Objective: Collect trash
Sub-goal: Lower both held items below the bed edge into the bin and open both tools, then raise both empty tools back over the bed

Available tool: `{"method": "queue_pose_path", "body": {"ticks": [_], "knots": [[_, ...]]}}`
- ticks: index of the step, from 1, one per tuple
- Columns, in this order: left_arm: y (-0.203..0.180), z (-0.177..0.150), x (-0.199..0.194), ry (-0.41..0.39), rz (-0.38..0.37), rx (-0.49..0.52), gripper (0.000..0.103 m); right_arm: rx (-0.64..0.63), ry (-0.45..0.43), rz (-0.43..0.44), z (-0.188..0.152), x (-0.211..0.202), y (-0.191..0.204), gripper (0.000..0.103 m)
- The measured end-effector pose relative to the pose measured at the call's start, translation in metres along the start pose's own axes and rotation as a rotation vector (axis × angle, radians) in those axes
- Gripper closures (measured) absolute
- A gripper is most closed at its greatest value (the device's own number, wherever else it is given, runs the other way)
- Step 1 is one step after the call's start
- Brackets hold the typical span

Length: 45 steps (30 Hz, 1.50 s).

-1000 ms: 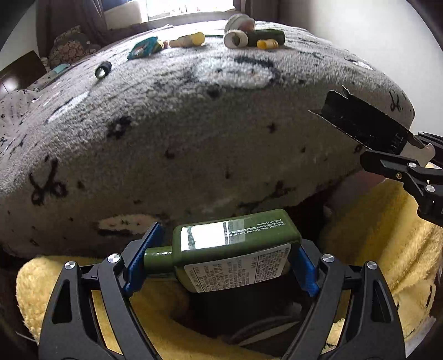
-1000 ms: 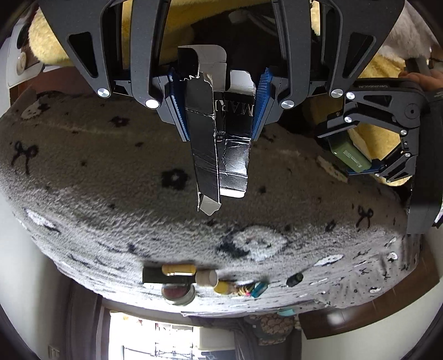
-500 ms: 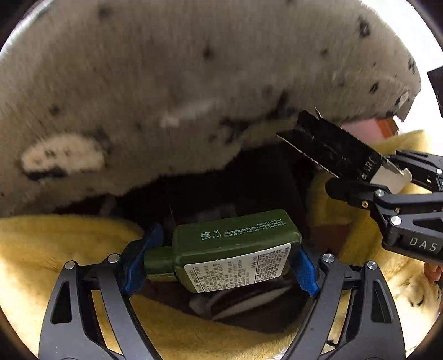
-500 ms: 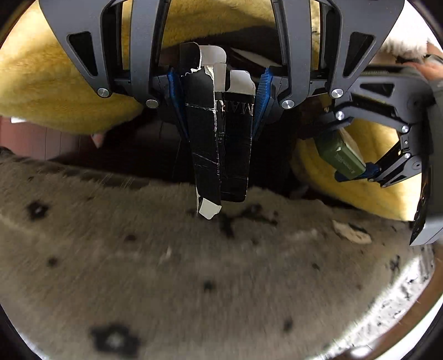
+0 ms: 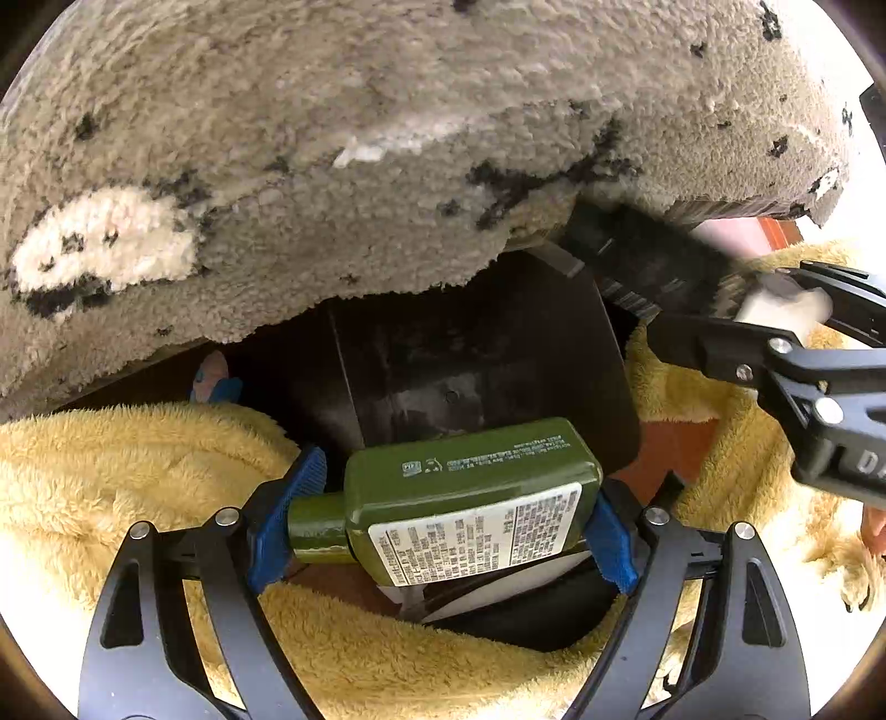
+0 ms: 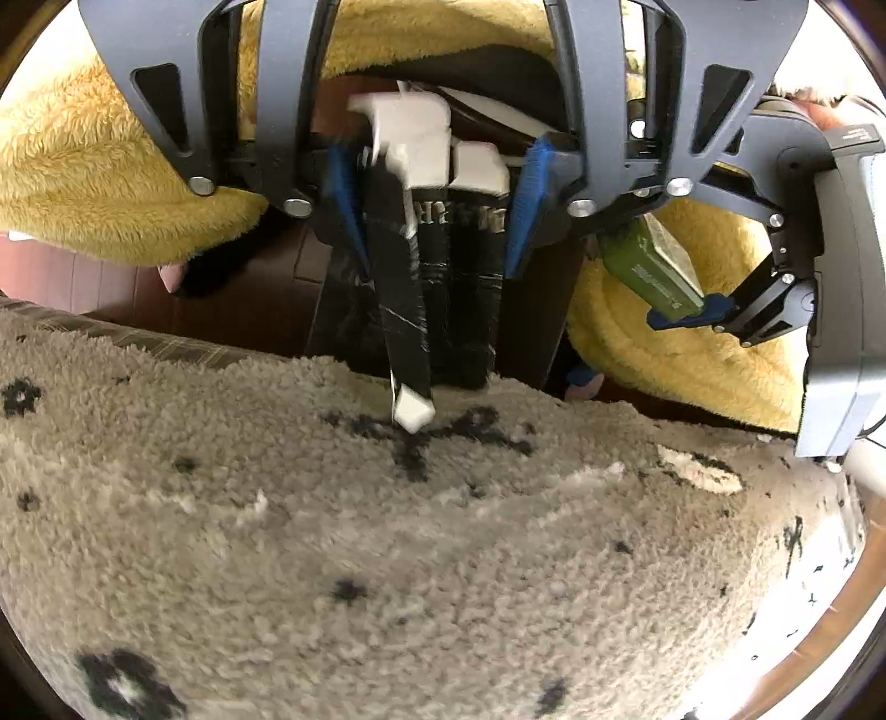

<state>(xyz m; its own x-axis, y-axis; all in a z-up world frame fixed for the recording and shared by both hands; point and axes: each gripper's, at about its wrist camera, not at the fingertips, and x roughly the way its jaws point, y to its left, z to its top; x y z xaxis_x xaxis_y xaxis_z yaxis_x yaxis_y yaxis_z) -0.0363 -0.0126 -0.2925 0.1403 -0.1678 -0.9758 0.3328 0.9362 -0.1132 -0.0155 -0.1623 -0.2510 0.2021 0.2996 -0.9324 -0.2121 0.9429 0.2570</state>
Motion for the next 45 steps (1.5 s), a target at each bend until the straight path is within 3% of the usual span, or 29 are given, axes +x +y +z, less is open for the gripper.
{"method": "queue_pose_path", "body": {"ticks": [2, 8, 12, 21, 30, 36, 45], "knots": [[0.002, 0.004, 0.000, -0.003, -0.009, -0.001, 0.022, 0.000, -0.012, 0.001, 0.002, -0.006, 0.007, 0.033], [0.008, 0.005, -0.020, -0.049, -0.011, 0.006, 0.010, 0.005, -0.051, -0.015, 0.010, -0.027, 0.016, 0.033], [0.013, 0.008, -0.039, -0.097, 0.016, 0.009, 0.008, 0.011, -0.103, -0.034, 0.017, -0.049, 0.017, 0.031], [0.030, 0.014, -0.097, -0.249, 0.079, 0.011, 0.008, 0.006, -0.327, -0.157, 0.030, -0.114, -0.003, 0.026], [0.046, 0.053, -0.158, -0.426, 0.141, 0.010, 0.008, -0.026, -0.501, -0.226, 0.069, -0.155, -0.017, 0.026], [0.060, 0.086, -0.170, -0.486, 0.135, -0.040, 0.008, -0.038, -0.551, -0.247, 0.110, -0.146, -0.031, 0.026], [0.053, 0.133, -0.162, -0.510, 0.158, -0.041, 0.008, -0.045, -0.536, -0.211, 0.171, -0.122, -0.047, 0.026]]}}
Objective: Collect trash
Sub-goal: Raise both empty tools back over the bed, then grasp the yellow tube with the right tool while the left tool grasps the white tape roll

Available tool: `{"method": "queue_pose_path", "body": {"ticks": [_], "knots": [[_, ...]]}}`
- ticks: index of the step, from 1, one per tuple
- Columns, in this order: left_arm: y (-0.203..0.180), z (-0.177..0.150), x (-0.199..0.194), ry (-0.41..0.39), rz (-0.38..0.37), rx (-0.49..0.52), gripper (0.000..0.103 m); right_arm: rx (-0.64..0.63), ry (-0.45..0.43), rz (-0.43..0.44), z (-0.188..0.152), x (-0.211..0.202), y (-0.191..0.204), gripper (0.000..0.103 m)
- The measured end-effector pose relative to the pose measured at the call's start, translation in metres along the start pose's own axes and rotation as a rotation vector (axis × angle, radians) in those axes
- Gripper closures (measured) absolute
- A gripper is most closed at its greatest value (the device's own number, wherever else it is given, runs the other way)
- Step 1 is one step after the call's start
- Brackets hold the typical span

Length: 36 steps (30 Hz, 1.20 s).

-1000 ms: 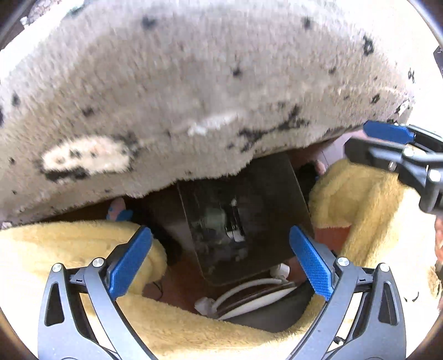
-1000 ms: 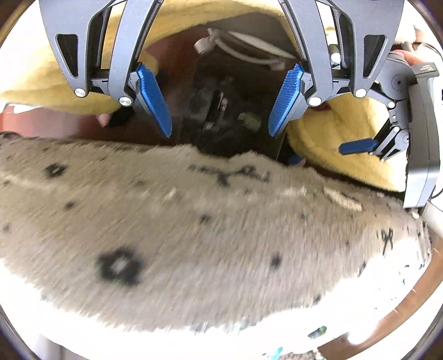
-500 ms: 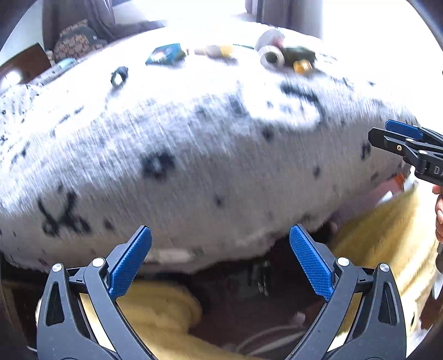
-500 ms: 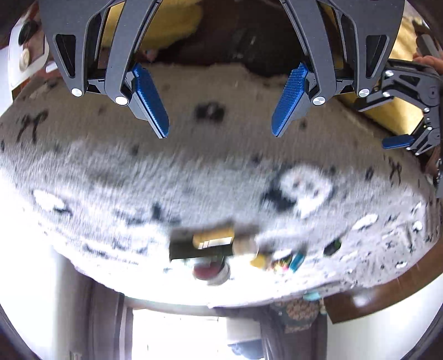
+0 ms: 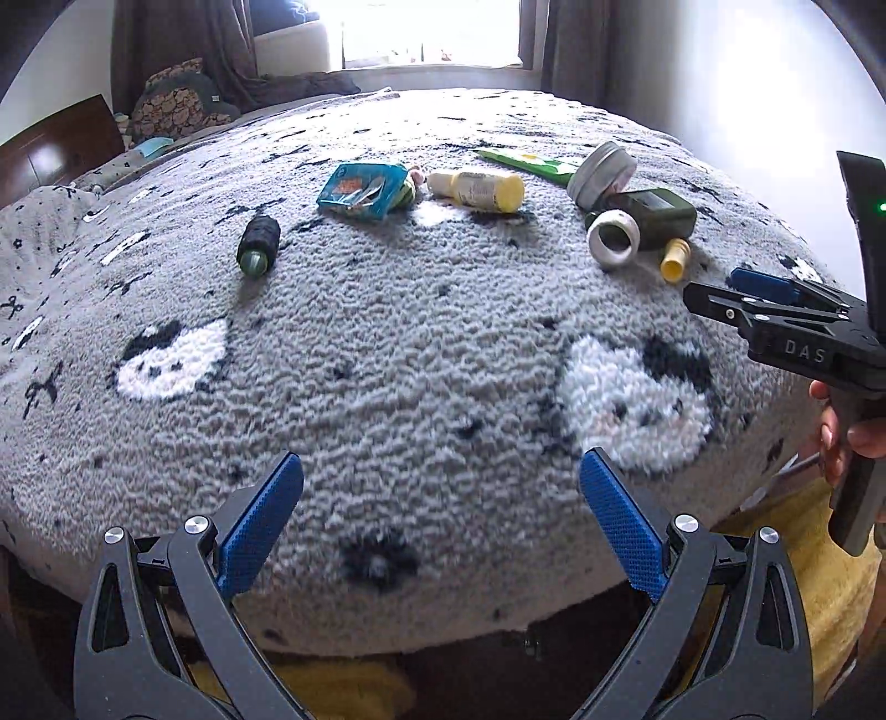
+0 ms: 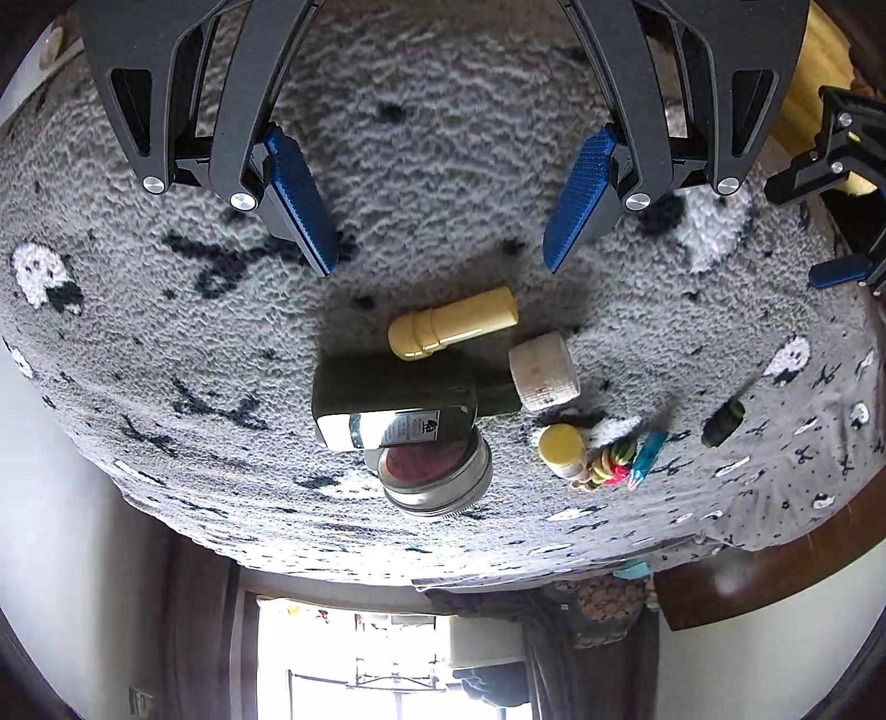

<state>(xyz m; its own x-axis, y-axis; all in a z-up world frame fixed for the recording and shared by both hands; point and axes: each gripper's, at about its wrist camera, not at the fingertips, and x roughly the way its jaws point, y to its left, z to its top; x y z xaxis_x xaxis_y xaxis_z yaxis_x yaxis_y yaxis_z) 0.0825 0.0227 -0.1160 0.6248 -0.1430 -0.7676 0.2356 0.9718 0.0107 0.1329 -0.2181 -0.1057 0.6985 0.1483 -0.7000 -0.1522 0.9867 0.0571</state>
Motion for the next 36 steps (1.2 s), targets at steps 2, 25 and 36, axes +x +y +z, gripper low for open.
{"method": "queue_pose_path", "body": {"ticks": [2, 25, 36], "knots": [[-0.002, 0.010, 0.009, -0.001, -0.002, -0.002, 0.008, 0.003, 0.005, 0.006, 0.005, 0.010, -0.002, 0.026], [-0.059, 0.075, 0.060, -0.022, -0.117, 0.074, 0.008, 0.028, -0.011, -0.122, 0.015, 0.004, -0.038, 0.046], [-0.096, 0.109, 0.091, -0.028, -0.150, 0.111, 0.025, 0.072, -0.022, -0.127, 0.005, -0.011, -0.058, 0.046]]}}
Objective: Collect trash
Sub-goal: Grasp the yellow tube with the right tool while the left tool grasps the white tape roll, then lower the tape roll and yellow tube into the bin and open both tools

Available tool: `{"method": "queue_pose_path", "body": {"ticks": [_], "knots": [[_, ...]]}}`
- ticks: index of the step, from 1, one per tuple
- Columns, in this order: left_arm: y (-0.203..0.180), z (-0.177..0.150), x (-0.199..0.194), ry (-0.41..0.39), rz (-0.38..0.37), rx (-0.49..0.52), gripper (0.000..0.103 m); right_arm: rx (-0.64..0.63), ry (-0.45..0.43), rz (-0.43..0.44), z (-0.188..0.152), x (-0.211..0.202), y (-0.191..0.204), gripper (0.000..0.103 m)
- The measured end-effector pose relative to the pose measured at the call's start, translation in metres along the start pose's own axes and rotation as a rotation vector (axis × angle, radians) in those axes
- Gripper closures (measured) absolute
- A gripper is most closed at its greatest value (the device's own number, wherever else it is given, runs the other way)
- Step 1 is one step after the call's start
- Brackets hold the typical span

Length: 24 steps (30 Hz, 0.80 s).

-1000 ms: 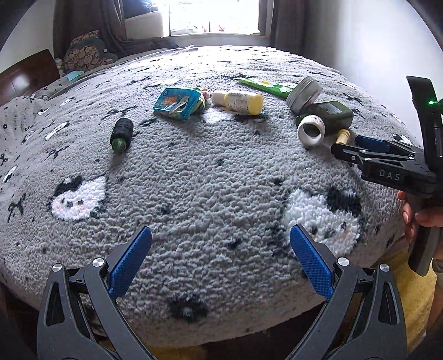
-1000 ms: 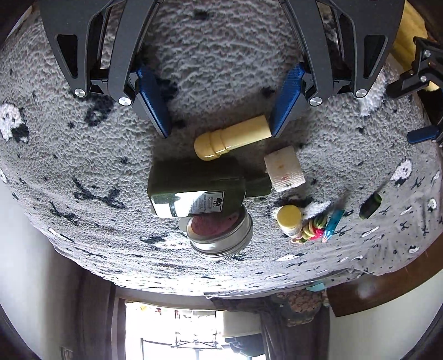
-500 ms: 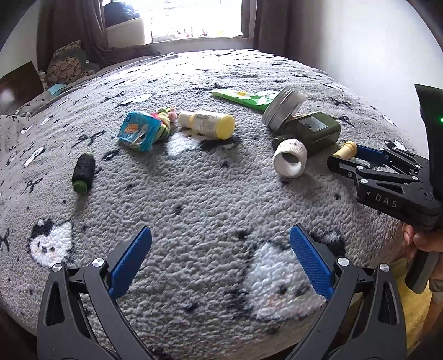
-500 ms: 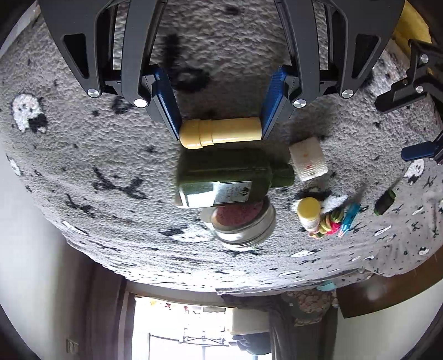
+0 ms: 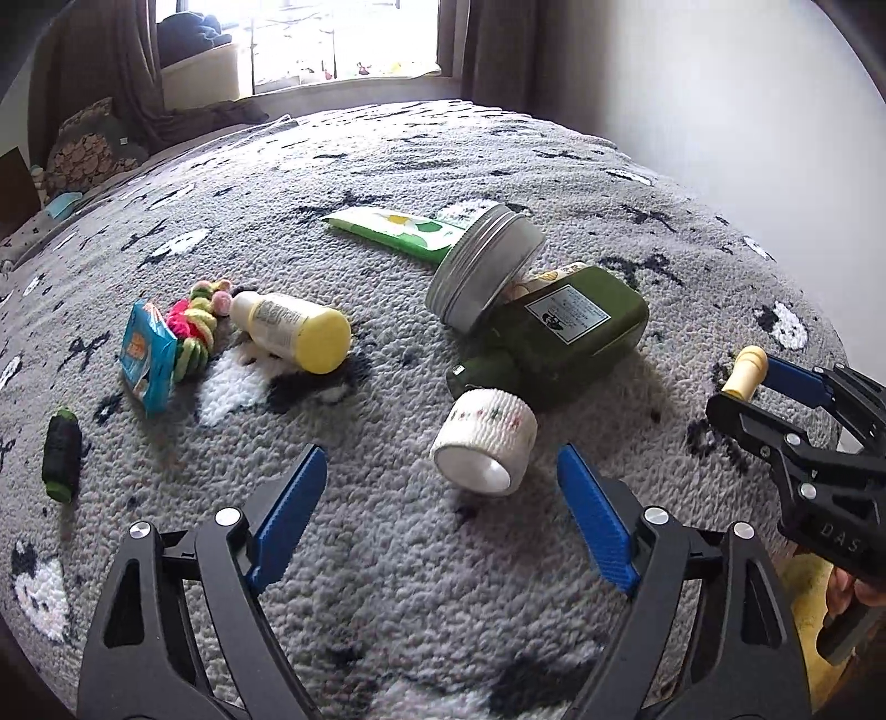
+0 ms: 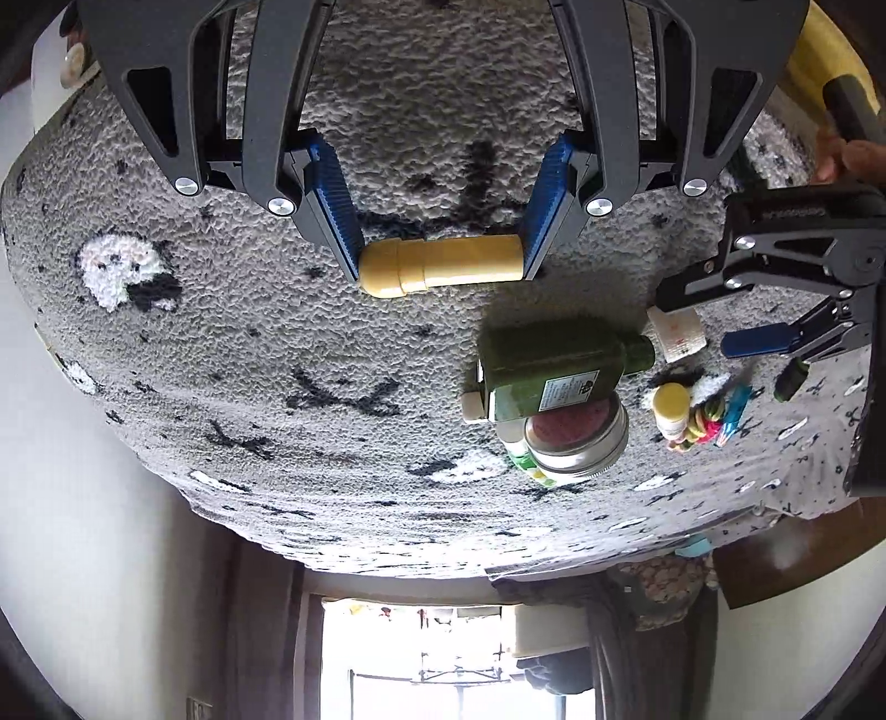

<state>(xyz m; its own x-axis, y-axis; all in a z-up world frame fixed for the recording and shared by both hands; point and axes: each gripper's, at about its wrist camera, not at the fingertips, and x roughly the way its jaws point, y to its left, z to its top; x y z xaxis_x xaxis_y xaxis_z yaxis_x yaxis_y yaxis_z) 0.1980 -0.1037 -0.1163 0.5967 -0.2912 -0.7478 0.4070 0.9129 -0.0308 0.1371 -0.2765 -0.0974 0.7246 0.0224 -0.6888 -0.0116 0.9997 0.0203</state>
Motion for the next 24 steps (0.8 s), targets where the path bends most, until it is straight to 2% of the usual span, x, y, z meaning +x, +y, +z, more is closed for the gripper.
{"method": "queue_pose_path", "body": {"ticks": [6, 7, 16, 24], "knots": [[0.002, 0.006, 0.014, 0.022, -0.051, -0.012, 0.058, 0.001, 0.003, 0.007, -0.003, 0.000, 0.002, 0.046], [0.002, 0.006, 0.014, 0.018, -0.057, -0.011, 0.069, 0.000, 0.003, 0.008, -0.003, 0.000, 0.003, 0.046], [0.004, -0.015, -0.019, -0.012, -0.025, 0.002, 0.070, -0.035, -0.017, 0.005, -0.009, -0.019, 0.022, 0.046], [0.013, -0.038, -0.069, -0.065, 0.004, -0.030, 0.070, -0.069, -0.064, 0.031, -0.016, -0.054, 0.043, 0.046]]}}
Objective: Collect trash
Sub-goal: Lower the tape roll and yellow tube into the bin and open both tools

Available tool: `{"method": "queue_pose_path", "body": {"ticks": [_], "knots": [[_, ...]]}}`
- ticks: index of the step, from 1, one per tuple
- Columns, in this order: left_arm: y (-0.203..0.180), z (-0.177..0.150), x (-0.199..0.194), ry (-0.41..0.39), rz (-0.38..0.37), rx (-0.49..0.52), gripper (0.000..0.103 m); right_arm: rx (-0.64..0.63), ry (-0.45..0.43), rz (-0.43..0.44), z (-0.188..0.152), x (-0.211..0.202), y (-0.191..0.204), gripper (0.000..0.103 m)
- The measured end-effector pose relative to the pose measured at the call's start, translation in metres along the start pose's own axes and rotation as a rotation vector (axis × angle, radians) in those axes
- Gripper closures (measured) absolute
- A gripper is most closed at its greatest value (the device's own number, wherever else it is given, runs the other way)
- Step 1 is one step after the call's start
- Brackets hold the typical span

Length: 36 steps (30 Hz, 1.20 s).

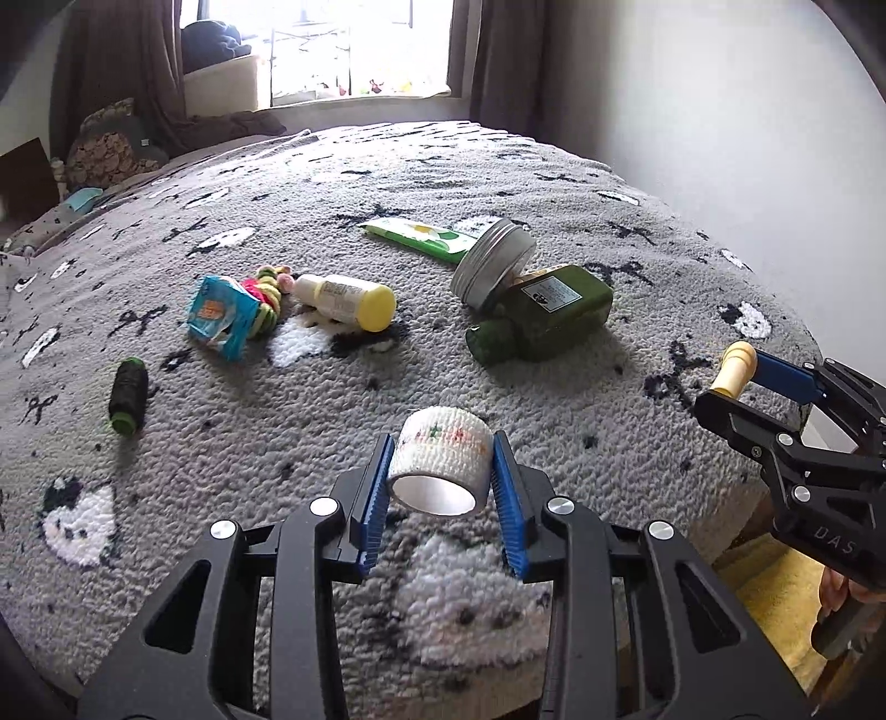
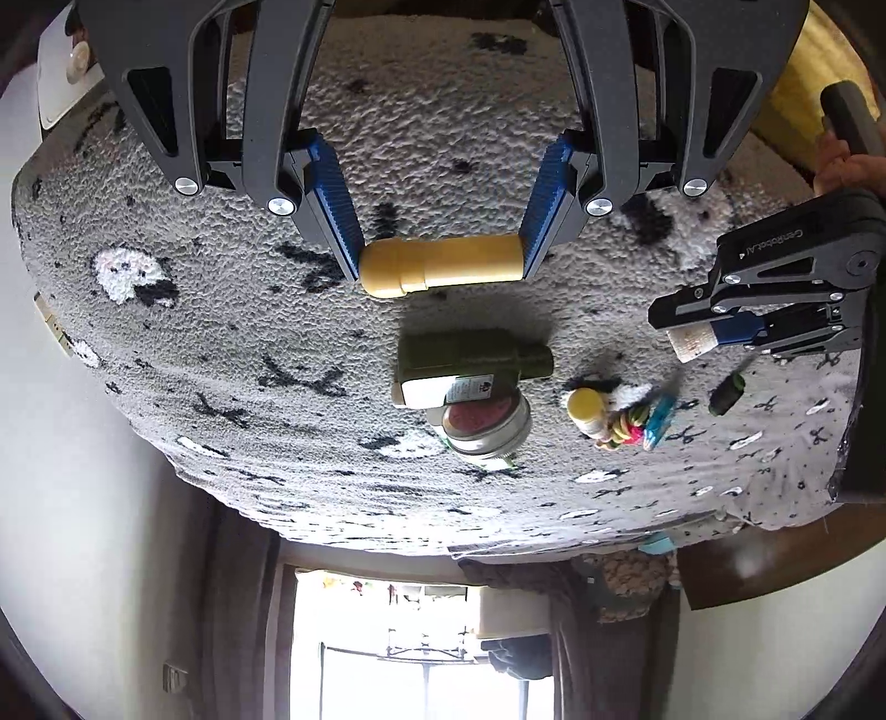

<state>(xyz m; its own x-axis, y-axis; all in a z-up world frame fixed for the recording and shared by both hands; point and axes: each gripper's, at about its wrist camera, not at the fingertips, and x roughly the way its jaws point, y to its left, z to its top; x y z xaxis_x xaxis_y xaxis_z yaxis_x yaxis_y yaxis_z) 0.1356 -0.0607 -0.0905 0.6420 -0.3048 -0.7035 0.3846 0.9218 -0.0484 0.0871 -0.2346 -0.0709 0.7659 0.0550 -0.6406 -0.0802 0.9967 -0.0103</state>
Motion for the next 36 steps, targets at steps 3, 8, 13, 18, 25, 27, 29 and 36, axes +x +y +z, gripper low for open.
{"method": "queue_pose_path", "body": {"ticks": [3, 8, 13, 18, 25, 27, 29, 36], "knots": [[0.001, -0.007, -0.020, -0.023, 0.006, -0.002, 0.070, -0.015, -0.024, 0.004, -0.001, -0.017, 0.009, 0.046], [0.002, -0.019, -0.052, -0.066, 0.017, -0.009, 0.070, -0.053, -0.073, 0.014, -0.004, -0.048, 0.027, 0.046], [-0.001, -0.034, -0.083, -0.105, 0.027, -0.006, 0.070, -0.077, -0.114, 0.026, -0.012, -0.074, 0.043, 0.046], [-0.003, -0.051, -0.109, -0.131, 0.033, -0.013, 0.070, -0.100, -0.118, 0.038, -0.023, -0.090, 0.056, 0.046], [-0.002, -0.085, -0.119, -0.103, 0.043, -0.037, 0.070, -0.118, -0.076, 0.055, -0.049, -0.096, 0.067, 0.046], [0.000, -0.097, -0.116, -0.080, 0.038, -0.049, 0.070, -0.117, -0.048, 0.062, -0.057, -0.092, 0.068, 0.046], [0.001, -0.110, -0.109, -0.045, 0.033, -0.060, 0.070, -0.120, -0.015, 0.066, -0.067, -0.086, 0.070, 0.046], [0.004, -0.151, -0.078, 0.083, 0.023, -0.084, 0.070, -0.125, 0.104, 0.089, -0.099, -0.059, 0.074, 0.046]]}}
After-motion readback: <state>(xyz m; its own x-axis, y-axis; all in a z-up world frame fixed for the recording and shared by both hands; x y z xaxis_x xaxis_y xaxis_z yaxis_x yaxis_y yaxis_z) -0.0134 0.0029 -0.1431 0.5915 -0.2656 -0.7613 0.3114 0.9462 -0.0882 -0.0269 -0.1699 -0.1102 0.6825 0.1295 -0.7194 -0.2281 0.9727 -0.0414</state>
